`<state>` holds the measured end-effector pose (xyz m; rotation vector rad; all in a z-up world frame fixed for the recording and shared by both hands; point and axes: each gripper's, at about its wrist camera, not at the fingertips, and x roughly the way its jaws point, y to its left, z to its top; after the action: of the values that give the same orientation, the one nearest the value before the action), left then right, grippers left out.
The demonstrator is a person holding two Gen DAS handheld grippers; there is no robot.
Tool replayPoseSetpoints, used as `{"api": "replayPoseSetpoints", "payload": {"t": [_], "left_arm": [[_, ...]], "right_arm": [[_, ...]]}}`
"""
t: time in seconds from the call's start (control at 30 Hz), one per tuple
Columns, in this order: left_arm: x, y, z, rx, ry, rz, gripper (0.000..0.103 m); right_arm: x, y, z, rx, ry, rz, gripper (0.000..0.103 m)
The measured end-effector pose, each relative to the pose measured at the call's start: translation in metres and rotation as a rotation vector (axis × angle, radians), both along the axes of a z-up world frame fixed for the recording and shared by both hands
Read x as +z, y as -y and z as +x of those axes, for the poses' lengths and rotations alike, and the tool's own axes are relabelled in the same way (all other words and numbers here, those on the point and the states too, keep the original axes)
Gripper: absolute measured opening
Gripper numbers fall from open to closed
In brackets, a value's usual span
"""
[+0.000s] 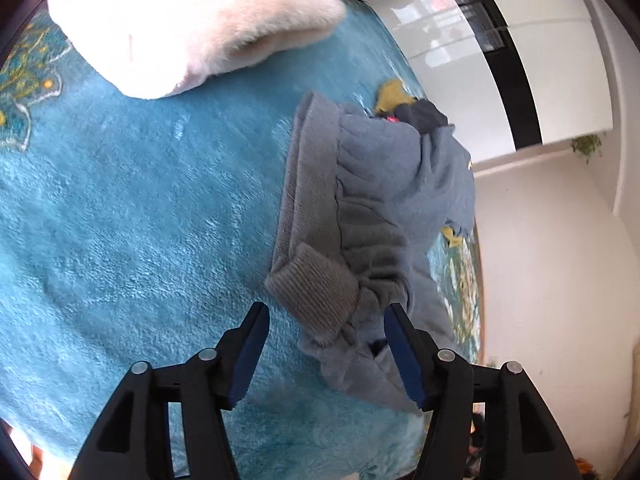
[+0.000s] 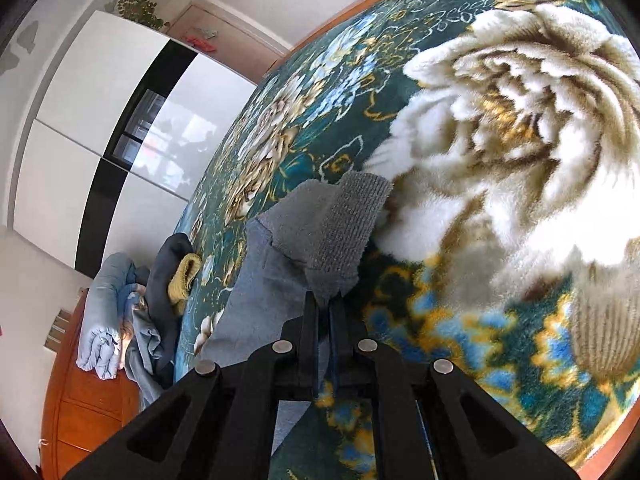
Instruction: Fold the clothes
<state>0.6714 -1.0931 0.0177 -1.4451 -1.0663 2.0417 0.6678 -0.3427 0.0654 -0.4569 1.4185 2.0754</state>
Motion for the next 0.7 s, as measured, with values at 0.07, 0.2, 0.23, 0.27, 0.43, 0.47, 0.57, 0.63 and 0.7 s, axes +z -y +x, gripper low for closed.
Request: {"api": "replayPoseSetpoints", "payload": {"t": [0.07, 0.2, 0.23, 0.27, 0.43, 0.47, 0.57, 0.63, 0.7], "left_arm": [[-0.005, 0.018, 0.014, 0.011, 0.046, 0.061, 0.062], [-0.010, 0.028, 0.019, 0.051, 0.090, 0.154, 0.037], [-0.011, 0.023, 0.018, 0.062, 0.091, 0.160, 0.033], [-0.010, 0.020, 0.016, 0.072, 0.091, 0.156, 0.027], [0.032, 0.043, 0.043, 0.104, 0.031, 0.070, 0.016], [0.048, 0.045, 0.042, 0.103, -0.017, 0.064, 0.015], [0.102, 0.073, 0.065, 0.078, -0.192, 0.024, 0.014], [0.121, 0.095, 0.088, 0.074, -0.275, -0.031, 0.014], [0.113, 0.122, 0.108, 0.080, -0.264, -0.105, 0.014]], "right_arm": [[-0.003, 0.000, 0.001, 0.003, -0.002, -0.008, 0.004], [-0.006, 0.001, 0.005, 0.007, -0.004, -0.021, 0.004], [-0.005, 0.001, 0.006, 0.010, -0.001, -0.021, 0.004], [-0.005, 0.001, 0.006, 0.012, 0.000, -0.021, 0.005], [0.001, 0.002, 0.003, 0.028, 0.010, -0.019, 0.005], [0.004, 0.003, 0.002, 0.031, 0.013, -0.010, 0.005], [0.019, 0.006, 0.005, 0.051, -0.015, 0.037, 0.004], [0.032, 0.011, 0.009, 0.075, -0.053, 0.079, 0.004], [0.033, 0.019, 0.013, 0.107, -0.042, 0.114, 0.004]]}}
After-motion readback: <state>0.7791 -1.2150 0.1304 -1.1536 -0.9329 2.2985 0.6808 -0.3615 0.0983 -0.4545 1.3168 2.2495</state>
